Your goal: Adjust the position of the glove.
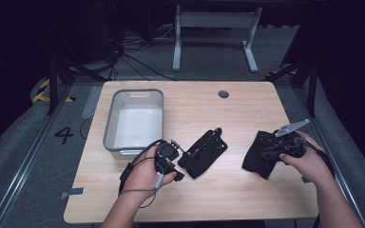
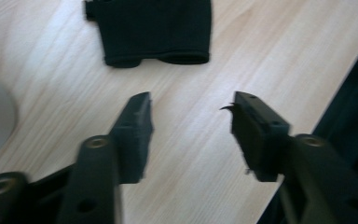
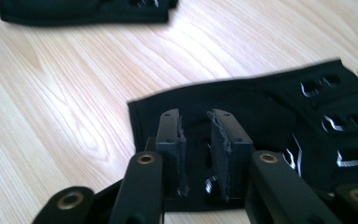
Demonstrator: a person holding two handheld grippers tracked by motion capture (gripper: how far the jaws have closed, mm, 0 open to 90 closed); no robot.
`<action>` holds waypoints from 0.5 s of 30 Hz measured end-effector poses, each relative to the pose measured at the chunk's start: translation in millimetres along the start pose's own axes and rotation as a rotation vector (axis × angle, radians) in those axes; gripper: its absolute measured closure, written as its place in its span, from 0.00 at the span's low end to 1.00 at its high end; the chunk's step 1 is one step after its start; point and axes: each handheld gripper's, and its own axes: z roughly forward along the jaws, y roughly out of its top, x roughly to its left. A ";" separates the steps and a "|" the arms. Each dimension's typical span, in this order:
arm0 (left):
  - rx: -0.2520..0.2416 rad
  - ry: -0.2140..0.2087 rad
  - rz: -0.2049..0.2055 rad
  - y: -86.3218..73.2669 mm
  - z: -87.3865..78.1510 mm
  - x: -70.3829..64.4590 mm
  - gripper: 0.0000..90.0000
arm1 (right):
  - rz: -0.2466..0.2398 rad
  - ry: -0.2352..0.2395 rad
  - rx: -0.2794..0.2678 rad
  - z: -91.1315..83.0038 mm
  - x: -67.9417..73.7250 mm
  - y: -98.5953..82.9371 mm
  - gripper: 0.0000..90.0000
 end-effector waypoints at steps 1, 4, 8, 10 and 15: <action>0.002 -0.001 0.001 0.5 -1.1 0.0 0.53 | -0.001 0.005 -0.008 -0.3 0.8 0.7 0.81; 0.006 0.004 0.007 1.8 -2.7 -0.4 0.54 | 0.030 0.038 -0.041 -2.1 2.3 1.8 0.78; -0.018 -0.008 0.040 3.0 -2.5 -3.4 0.48 | 0.045 0.048 -0.048 -1.6 3.3 2.0 0.77; -0.025 -0.001 0.045 4.4 -3.1 -5.7 0.44 | 0.051 0.053 -0.053 0.2 4.2 2.3 0.76; -0.055 0.014 0.066 9.0 -6.5 -8.5 0.55 | 0.038 0.084 -0.047 5.7 11.8 9.4 0.77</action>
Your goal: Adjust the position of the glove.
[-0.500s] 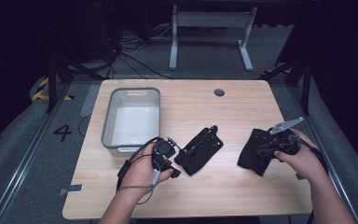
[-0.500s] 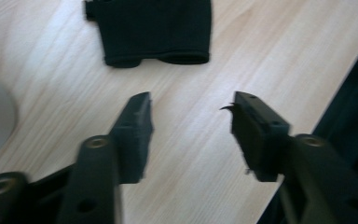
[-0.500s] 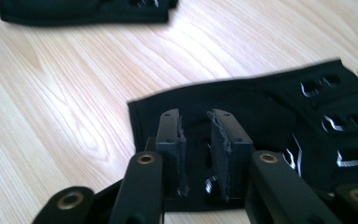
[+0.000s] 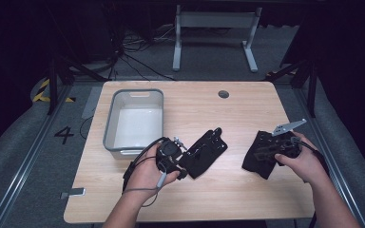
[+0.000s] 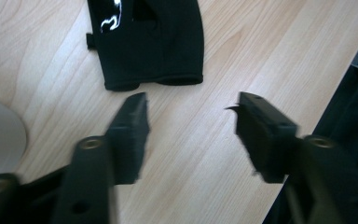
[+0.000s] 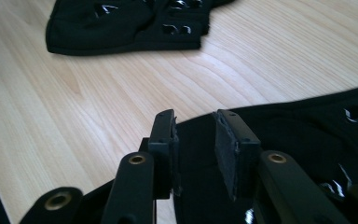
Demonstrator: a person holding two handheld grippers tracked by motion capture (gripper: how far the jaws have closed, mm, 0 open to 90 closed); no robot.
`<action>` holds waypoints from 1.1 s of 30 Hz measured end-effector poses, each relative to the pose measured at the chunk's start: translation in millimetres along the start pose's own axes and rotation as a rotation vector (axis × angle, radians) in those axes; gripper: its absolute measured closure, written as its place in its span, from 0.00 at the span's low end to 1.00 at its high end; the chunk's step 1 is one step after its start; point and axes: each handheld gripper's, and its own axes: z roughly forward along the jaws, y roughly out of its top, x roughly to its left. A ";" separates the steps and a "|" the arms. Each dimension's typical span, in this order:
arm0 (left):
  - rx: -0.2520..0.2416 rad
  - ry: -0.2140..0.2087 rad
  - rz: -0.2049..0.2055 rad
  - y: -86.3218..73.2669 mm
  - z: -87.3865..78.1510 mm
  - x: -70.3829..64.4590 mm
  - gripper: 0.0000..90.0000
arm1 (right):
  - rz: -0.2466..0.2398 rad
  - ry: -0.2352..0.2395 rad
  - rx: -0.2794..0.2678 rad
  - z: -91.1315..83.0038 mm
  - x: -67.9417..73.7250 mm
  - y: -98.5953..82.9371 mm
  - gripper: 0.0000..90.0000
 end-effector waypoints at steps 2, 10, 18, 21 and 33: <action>-0.002 0.013 0.005 1.2 -0.2 -0.3 0.59 | -0.004 -0.003 0.004 3.5 2.7 4.4 0.77; -0.025 0.034 -0.009 10.4 6.4 -0.5 0.64 | -0.037 -0.004 0.017 25.4 8.3 32.7 0.73; -0.020 0.048 -0.028 13.6 25.9 3.1 0.60 | -0.037 0.009 0.021 60.2 10.1 57.4 0.69; 0.001 0.049 -0.030 13.9 35.5 4.5 0.62 | -0.022 0.008 0.019 71.0 8.8 64.6 0.68; -0.002 0.068 -0.053 9.7 42.7 12.7 0.57 | 0.013 -0.044 0.004 114.8 -0.3 83.5 0.61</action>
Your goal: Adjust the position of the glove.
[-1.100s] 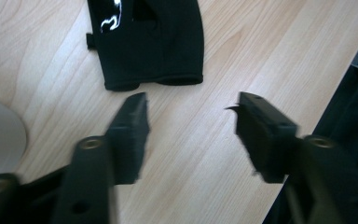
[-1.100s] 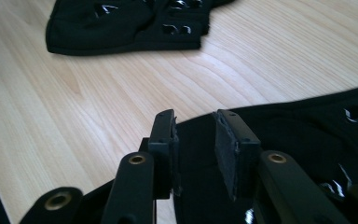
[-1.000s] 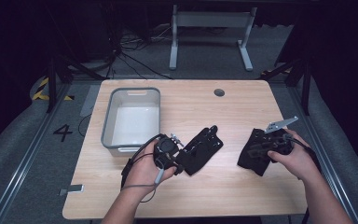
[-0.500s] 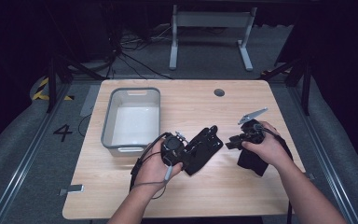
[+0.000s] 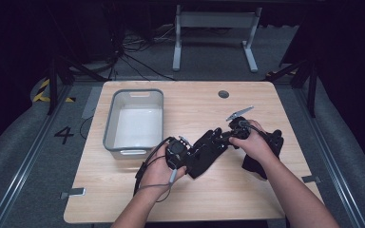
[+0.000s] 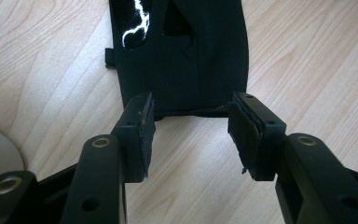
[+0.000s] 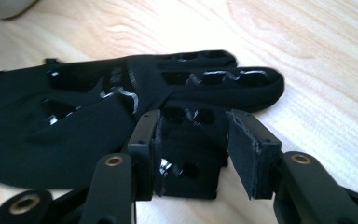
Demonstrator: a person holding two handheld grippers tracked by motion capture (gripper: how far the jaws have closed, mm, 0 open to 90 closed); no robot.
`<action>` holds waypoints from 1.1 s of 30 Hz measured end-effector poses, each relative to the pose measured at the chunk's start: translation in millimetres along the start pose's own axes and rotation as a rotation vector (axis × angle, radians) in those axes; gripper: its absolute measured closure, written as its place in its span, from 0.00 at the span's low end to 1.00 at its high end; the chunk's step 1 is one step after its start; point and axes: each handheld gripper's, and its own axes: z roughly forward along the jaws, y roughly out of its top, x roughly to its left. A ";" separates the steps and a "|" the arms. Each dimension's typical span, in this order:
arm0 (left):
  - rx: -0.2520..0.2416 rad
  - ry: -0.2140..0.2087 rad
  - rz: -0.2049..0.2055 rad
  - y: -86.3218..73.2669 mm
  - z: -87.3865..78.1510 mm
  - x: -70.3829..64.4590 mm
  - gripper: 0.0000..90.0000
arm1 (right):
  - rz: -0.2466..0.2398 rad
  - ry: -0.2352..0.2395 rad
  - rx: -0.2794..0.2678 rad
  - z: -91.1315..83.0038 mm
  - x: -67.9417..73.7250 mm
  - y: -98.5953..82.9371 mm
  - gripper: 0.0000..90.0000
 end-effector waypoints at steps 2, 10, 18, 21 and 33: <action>0.001 0.005 -0.006 -0.5 0.8 0.5 0.57 | 0.007 -0.029 0.000 7.0 -1.6 1.0 0.59; -0.015 0.013 -0.016 0.3 5.3 1.6 0.55 | 0.016 -0.046 0.002 15.6 -2.4 1.8 0.57; -0.019 0.021 -0.018 4.2 14.3 1.2 0.53 | 0.017 -0.052 0.008 20.3 -3.9 2.0 0.56; 0.002 0.028 -0.006 4.7 21.3 -0.9 0.53 | 0.016 -0.046 0.007 21.8 -5.0 1.7 0.57; 0.021 0.030 -0.004 6.0 28.2 -4.7 0.51 | -0.002 -0.028 0.042 20.9 -2.9 3.8 0.83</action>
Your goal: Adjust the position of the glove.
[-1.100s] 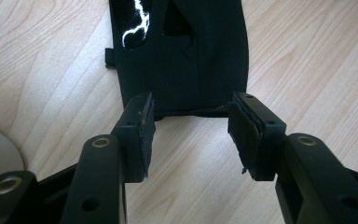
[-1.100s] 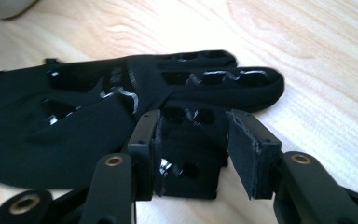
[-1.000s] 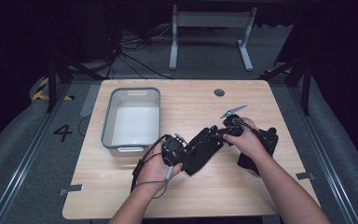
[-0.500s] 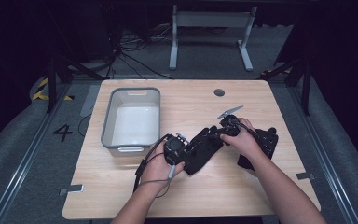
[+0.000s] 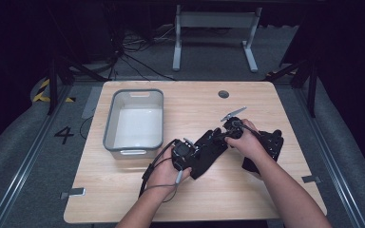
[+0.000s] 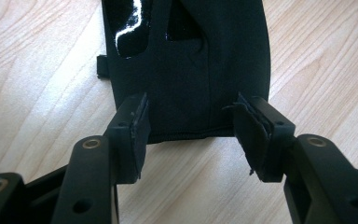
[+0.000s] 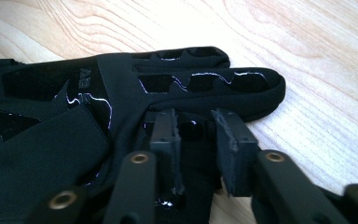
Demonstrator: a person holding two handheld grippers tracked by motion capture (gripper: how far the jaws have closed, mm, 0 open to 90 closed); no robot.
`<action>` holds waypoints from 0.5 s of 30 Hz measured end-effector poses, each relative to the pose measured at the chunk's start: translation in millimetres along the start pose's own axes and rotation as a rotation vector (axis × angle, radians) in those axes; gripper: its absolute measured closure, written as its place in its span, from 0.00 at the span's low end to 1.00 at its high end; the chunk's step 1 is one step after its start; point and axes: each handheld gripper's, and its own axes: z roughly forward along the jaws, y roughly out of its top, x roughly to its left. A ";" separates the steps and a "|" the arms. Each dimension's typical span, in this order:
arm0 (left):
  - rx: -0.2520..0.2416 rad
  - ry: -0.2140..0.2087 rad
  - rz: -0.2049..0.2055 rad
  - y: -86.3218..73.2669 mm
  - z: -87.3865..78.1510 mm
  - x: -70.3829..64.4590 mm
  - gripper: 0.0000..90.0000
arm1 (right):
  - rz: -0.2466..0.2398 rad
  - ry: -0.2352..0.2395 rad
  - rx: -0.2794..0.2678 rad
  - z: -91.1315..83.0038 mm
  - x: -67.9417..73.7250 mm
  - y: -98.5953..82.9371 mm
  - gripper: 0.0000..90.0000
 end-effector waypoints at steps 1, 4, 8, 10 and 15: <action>0.003 -0.001 0.000 0.2 1.1 -0.4 0.51 | 0.009 0.008 0.004 -0.2 -0.1 0.1 0.86; 0.013 0.000 0.001 0.4 3.7 -0.7 0.50 | 0.016 0.011 0.009 -0.6 0.8 0.2 0.90; 0.016 0.005 -0.001 0.8 7.0 -1.1 0.50 | 0.011 -0.003 0.014 -0.5 3.8 1.0 0.91; 0.022 0.009 0.001 1.4 8.7 -1.6 0.49 | 0.010 -0.004 0.015 -0.5 4.0 1.1 0.91; 0.038 0.041 0.009 3.6 10.9 -5.0 0.51 | 0.012 0.005 0.011 -0.6 2.8 0.4 0.91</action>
